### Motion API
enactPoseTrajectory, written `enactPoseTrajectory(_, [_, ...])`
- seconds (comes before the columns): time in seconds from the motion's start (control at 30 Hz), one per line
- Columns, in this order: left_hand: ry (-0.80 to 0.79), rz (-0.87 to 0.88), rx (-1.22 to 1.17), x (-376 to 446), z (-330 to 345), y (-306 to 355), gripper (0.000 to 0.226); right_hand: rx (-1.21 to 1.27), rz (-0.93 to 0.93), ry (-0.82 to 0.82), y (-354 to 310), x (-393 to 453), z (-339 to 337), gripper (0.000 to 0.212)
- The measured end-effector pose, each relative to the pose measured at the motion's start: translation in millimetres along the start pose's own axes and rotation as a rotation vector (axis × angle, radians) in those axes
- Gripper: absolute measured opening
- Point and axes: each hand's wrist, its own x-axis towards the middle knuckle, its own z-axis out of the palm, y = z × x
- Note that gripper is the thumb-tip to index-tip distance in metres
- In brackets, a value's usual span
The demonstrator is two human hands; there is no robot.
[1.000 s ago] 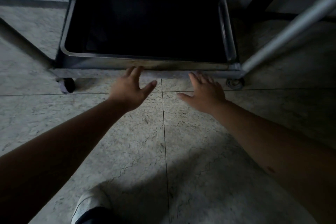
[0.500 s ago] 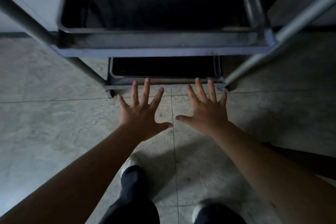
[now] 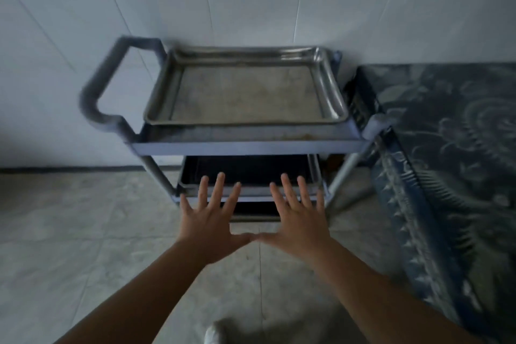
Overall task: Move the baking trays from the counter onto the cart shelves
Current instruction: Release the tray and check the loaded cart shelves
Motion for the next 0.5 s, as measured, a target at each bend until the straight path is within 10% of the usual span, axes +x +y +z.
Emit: enactPoseTrajectory(0.5, [-0.02,0.055,0.017,20,-120,-82,0.12,-0.025,0.088,0.056,-61,44,-107,0.124])
